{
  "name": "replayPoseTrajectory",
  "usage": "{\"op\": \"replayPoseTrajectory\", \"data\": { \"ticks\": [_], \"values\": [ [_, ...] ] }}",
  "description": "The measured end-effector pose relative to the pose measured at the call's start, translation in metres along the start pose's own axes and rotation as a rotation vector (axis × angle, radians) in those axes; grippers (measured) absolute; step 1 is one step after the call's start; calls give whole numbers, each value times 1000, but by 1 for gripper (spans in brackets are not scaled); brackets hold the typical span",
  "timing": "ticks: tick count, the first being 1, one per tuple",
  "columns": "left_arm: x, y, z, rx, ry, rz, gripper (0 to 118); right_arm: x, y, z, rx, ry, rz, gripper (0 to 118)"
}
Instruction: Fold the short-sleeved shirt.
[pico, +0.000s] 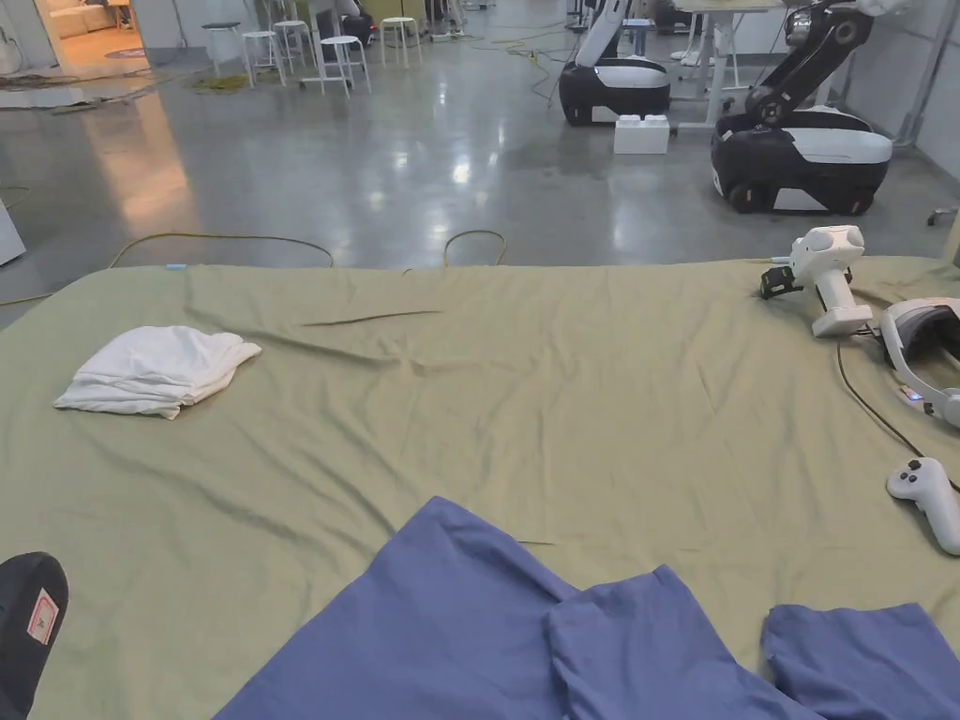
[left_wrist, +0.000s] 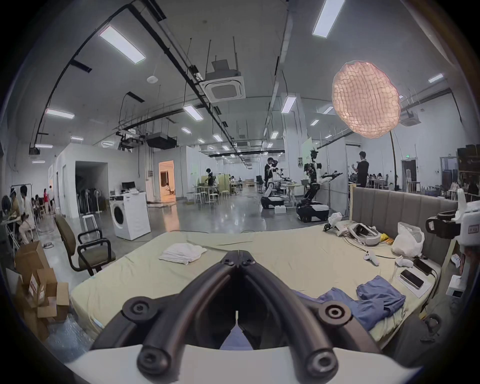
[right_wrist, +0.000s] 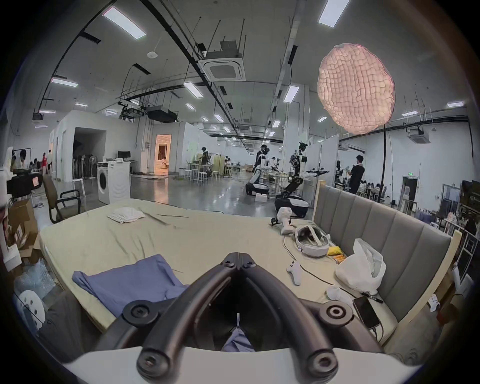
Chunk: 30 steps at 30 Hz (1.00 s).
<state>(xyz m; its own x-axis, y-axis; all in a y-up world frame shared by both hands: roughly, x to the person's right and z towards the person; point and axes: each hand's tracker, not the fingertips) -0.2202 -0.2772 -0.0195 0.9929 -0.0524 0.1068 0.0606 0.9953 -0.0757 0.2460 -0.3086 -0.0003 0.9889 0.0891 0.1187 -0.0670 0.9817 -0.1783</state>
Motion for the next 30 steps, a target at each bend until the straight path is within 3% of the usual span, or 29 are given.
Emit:
{"op": "replayPoseTrajectory", "data": {
  "ticks": [4,9,14,15,17,19,22,30],
  "values": [
    [-23,-1,-2,-38,-37,127,0,5,-5,-5,-22,19,-47,0],
    [-36,-5,-5,-80,19,80,0,3,-11,-9,-57,18,-48,0],
    [-49,-19,-23,-205,-51,166,0,14,-23,-18,-120,8,-136,0],
    [-51,-25,-28,-225,-30,183,5,18,-26,-20,-140,15,-161,0],
    [-61,-35,-40,-261,-13,181,27,22,-31,-20,-149,14,-176,0],
    [-69,-42,-51,-322,27,159,31,24,-35,-20,-169,10,-175,0],
    [-77,-53,-68,-385,18,168,69,24,-41,-20,-199,1,-171,0],
    [-37,-67,-160,-514,-208,84,70,22,-57,-32,-262,2,-233,0]
  ]
}}
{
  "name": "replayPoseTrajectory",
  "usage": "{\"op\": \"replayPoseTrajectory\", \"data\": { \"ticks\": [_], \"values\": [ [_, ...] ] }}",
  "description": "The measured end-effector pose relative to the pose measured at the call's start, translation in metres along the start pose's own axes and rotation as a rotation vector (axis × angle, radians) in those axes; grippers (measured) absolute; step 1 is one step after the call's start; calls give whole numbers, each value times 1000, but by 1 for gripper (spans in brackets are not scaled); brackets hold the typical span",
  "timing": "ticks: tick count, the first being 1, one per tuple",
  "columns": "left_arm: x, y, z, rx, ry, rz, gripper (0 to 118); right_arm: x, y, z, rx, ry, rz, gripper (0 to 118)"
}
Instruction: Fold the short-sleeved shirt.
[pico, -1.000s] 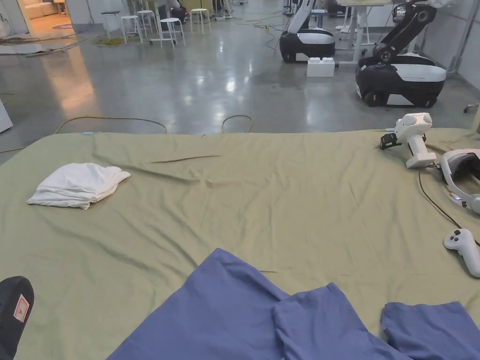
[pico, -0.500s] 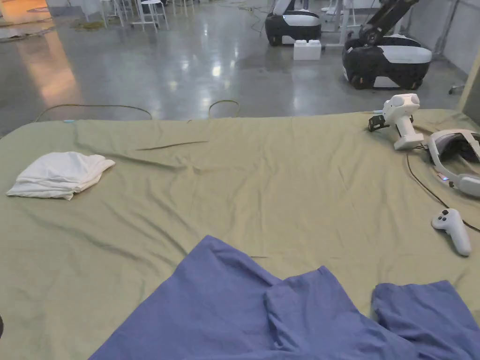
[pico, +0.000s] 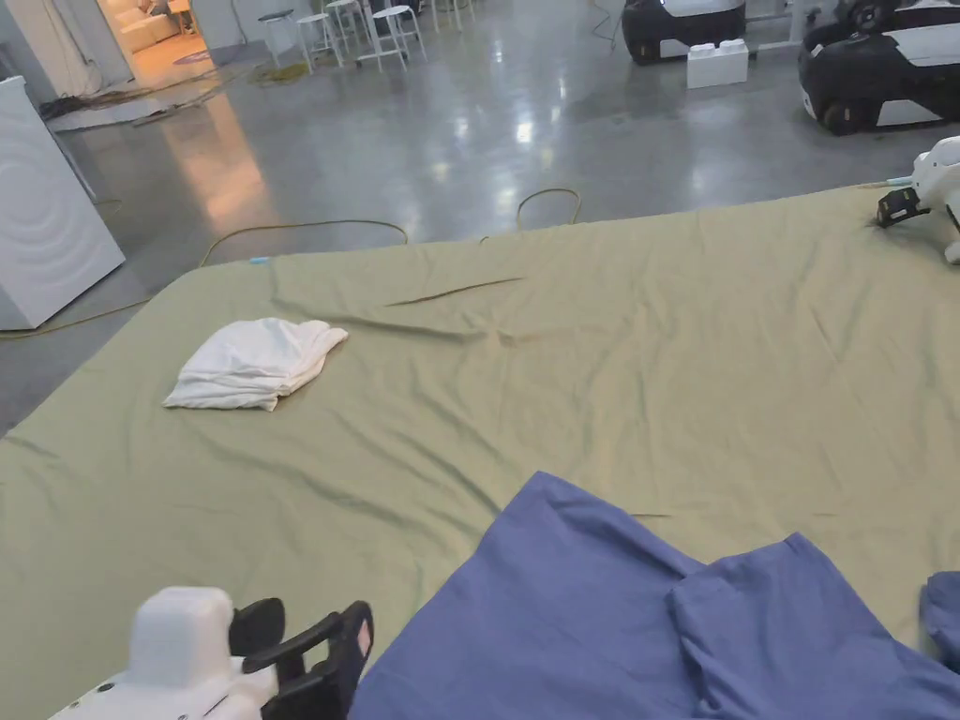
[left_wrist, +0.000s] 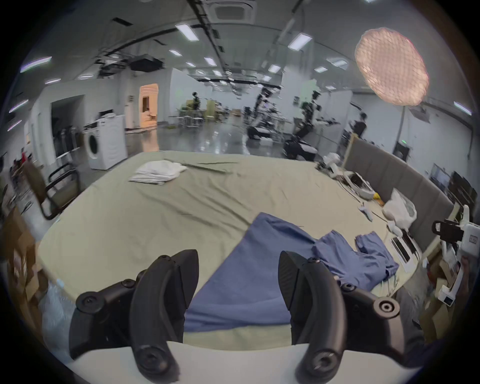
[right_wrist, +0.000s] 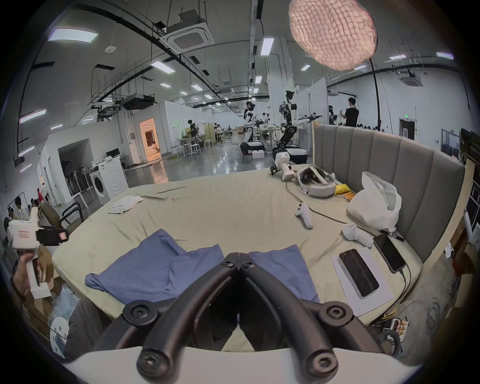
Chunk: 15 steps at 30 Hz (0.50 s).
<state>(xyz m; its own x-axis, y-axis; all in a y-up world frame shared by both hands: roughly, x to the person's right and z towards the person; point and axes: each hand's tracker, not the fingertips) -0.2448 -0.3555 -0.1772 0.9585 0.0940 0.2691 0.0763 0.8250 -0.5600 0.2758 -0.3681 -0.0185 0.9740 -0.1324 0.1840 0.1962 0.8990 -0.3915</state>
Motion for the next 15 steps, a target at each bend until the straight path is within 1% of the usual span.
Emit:
{"op": "replayPoseTrajectory", "data": {
  "ticks": [4,6,8,10,13,15],
  "values": [
    [21,37,-96,-47,-131,21,70,3,-10,-6,-27,-10,-44,0],
    [29,55,-152,-94,-150,-12,70,7,-17,-6,-38,-24,-59,0],
    [38,70,-210,-191,-139,-21,70,15,-23,-7,-60,-23,-104,0],
    [43,82,-270,-294,-110,-7,70,27,-31,-11,-82,-19,-167,0],
    [51,89,-331,-377,-67,1,68,42,-38,-15,-115,-94,-207,0],
    [55,88,-364,-425,-94,31,68,53,-42,-18,-140,-132,-219,0]
  ]
}}
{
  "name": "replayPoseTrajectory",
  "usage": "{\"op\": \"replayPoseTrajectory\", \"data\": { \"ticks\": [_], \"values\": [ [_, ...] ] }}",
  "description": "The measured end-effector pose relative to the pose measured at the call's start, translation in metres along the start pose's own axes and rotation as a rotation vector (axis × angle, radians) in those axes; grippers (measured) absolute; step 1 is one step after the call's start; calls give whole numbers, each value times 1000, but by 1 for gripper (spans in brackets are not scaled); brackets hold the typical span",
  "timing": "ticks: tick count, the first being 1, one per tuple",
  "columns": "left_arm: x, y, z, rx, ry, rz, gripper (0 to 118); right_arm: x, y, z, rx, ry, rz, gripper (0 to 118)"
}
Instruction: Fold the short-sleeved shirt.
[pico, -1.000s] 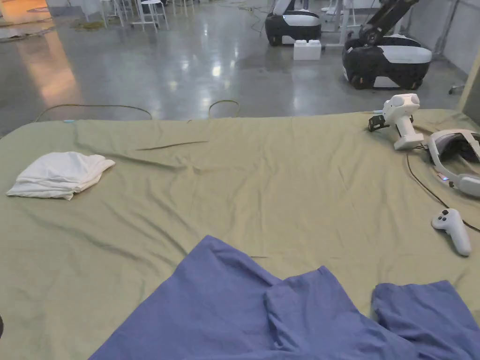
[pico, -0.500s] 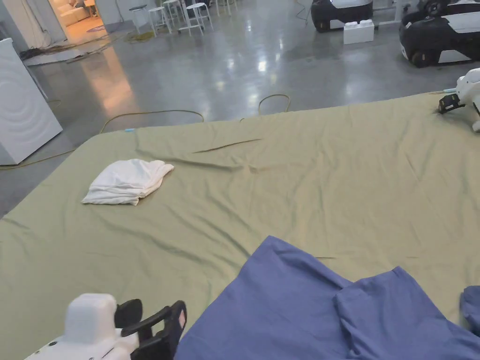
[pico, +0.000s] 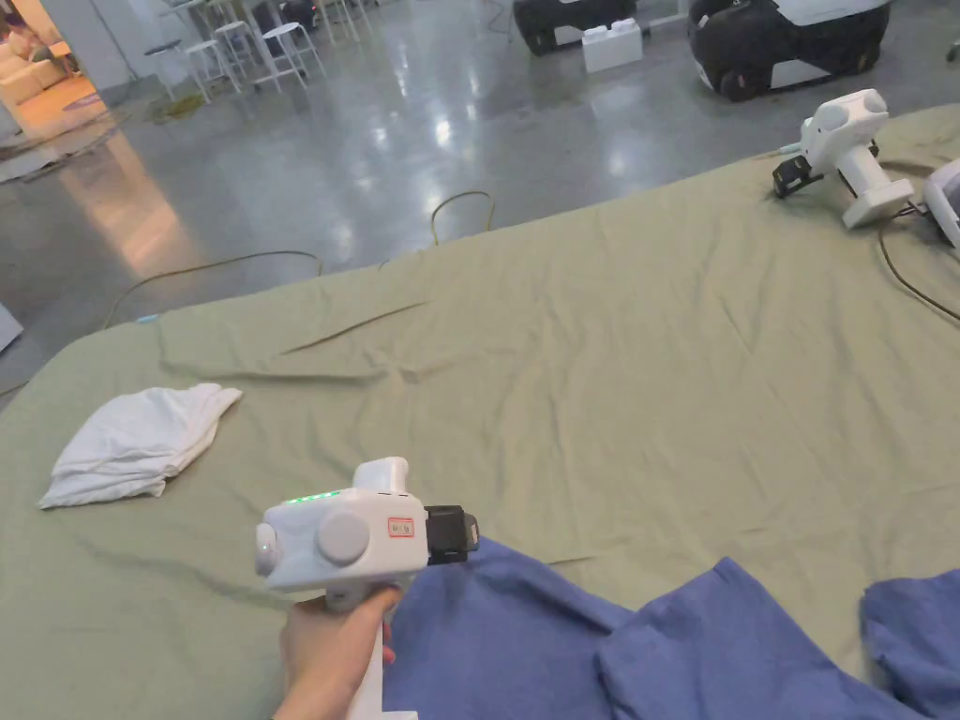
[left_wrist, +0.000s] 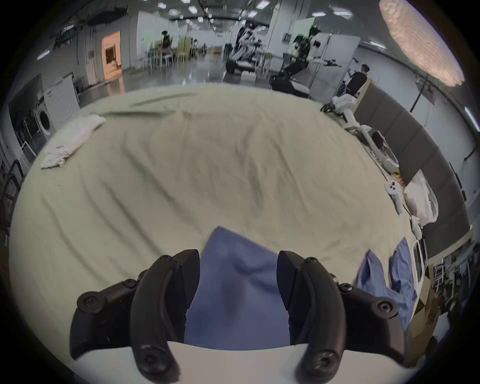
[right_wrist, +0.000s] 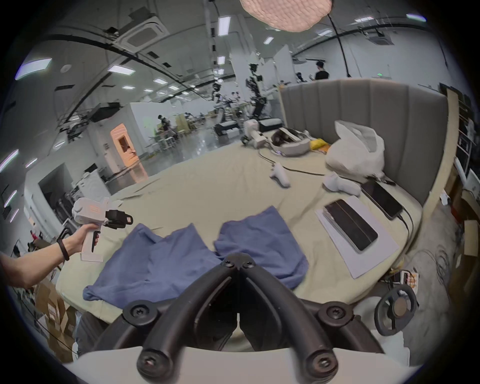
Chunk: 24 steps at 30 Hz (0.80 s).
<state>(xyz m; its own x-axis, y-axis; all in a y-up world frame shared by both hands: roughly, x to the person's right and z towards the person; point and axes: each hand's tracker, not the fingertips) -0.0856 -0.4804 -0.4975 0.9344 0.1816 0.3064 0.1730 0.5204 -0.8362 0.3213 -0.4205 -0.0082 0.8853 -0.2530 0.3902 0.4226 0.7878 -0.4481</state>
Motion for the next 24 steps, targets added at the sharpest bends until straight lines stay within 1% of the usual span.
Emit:
{"op": "replayPoseTrajectory", "data": {
  "ticks": [2,4,5,6,7,8,10,11,14,16,17,19,20,22,23,24],
  "values": [
    [5,4,-19,-6,28,2,68,10,-2,-4,-17,-20,-10,0],
    [8,8,-38,-68,45,0,67,17,-5,-8,-48,-49,-21,0],
    [10,6,-41,-72,50,-1,62,20,-6,-11,-65,-66,-22,0],
    [13,5,-46,-96,72,-6,53,23,-8,-14,-79,-77,-25,0],
    [15,5,-46,-93,91,-22,36,25,-9,-16,-87,-79,-27,0],
    [15,4,-45,-77,82,-26,16,26,-9,-18,-95,-82,-30,0],
    [16,2,-44,-78,87,-19,14,27,-11,-22,-108,-80,-36,0],
    [16,0,-44,-94,75,-3,6,27,-12,-25,-116,-77,-40,0],
    [18,-2,-50,-98,83,-3,5,26,-9,-38,-139,-62,-66,0],
    [19,1,-55,-118,100,-13,5,28,-3,-55,-181,-75,-103,0],
    [22,3,-56,-130,103,-15,5,30,-1,-66,-226,-86,-128,14],
    [25,10,-57,-165,114,-41,5,38,-1,-93,-270,-95,-175,65],
    [26,12,-57,-178,116,-54,5,44,-4,-105,-287,-85,-199,74],
    [33,13,-53,-193,114,-65,5,51,-6,-127,-287,-94,-261,73],
    [32,13,-53,-197,112,-62,5,54,-8,-137,-296,-111,-264,73],
    [31,13,-52,-199,106,-53,5,55,-11,-149,-318,-164,-247,73]
  ]
}}
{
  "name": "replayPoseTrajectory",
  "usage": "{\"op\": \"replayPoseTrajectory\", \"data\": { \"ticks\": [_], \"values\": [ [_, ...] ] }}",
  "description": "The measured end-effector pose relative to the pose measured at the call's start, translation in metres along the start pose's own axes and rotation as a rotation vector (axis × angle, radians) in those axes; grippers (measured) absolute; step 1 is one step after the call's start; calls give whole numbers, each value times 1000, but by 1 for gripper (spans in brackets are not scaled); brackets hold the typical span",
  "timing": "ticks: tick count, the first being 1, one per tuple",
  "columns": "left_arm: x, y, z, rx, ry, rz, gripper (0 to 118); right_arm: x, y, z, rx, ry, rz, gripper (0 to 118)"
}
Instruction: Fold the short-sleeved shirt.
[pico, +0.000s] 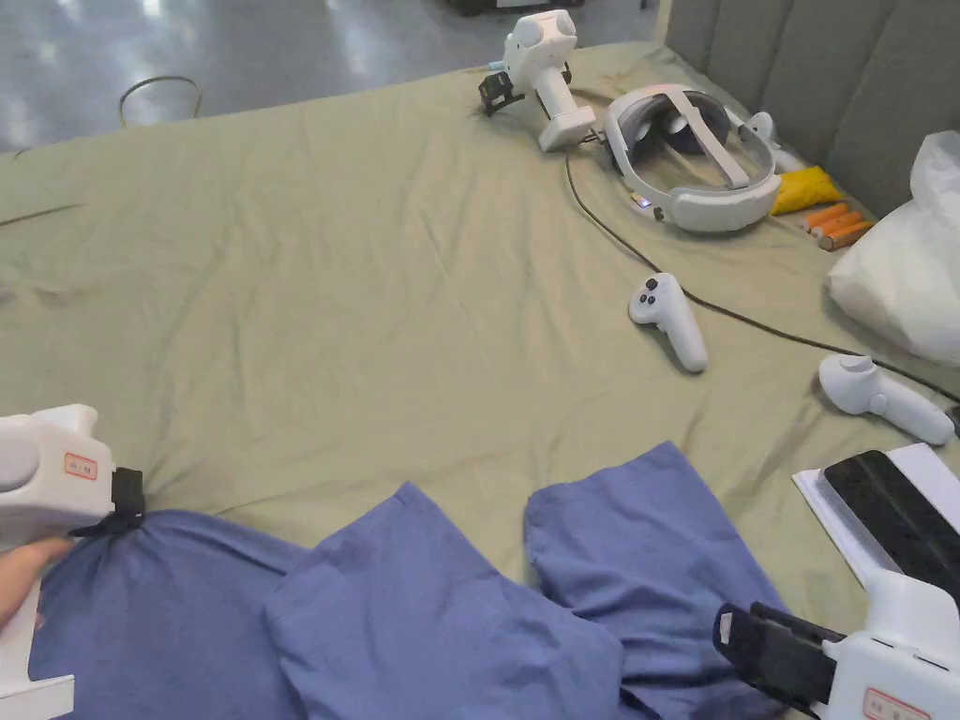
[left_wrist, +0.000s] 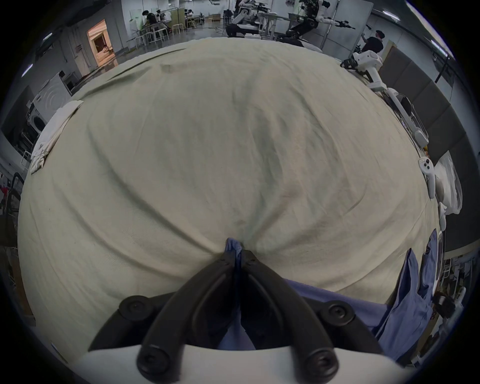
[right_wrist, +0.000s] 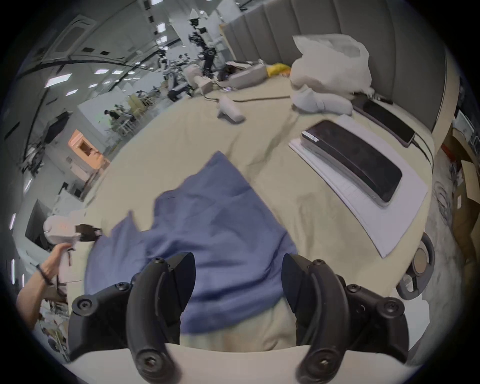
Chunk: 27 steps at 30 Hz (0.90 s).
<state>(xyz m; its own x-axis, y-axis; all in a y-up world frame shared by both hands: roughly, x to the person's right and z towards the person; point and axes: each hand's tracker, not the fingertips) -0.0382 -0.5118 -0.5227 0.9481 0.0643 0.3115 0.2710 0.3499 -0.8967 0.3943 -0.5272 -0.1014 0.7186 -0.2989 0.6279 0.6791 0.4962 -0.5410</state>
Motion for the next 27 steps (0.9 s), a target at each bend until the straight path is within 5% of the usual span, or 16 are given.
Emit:
{"op": "replayPoseTrajectory", "data": {
  "ticks": [2,4,5,6,7,10,13,16,19,22,27],
  "values": [
    [-3,0,2,1,-13,10,5,-3,-1,-20,-29,-131,64,68],
    [-4,-2,3,2,-26,13,5,-11,0,-28,-90,-148,77,61],
    [-4,-2,4,2,-29,14,5,-18,0,-23,-63,-181,115,43],
    [-3,-2,4,3,-31,15,5,-24,-2,-20,-55,-172,145,6],
    [-3,-4,5,3,-34,18,5,-27,-3,-21,-57,-155,150,2],
    [-2,-8,12,24,-31,20,4,-33,-9,-19,-43,-126,124,2],
    [-11,-24,56,182,-78,6,3,-32,-2,9,52,6,58,2],
    [-35,-44,134,325,-191,22,3,-44,19,52,190,40,123,2],
    [-62,-77,235,523,-226,-5,2,-59,51,99,288,179,158,2],
    [-91,-113,329,704,-226,1,2,-79,76,146,429,180,254,2],
    [-123,-168,448,986,-177,45,2,-109,124,215,616,325,249,2]
  ]
}}
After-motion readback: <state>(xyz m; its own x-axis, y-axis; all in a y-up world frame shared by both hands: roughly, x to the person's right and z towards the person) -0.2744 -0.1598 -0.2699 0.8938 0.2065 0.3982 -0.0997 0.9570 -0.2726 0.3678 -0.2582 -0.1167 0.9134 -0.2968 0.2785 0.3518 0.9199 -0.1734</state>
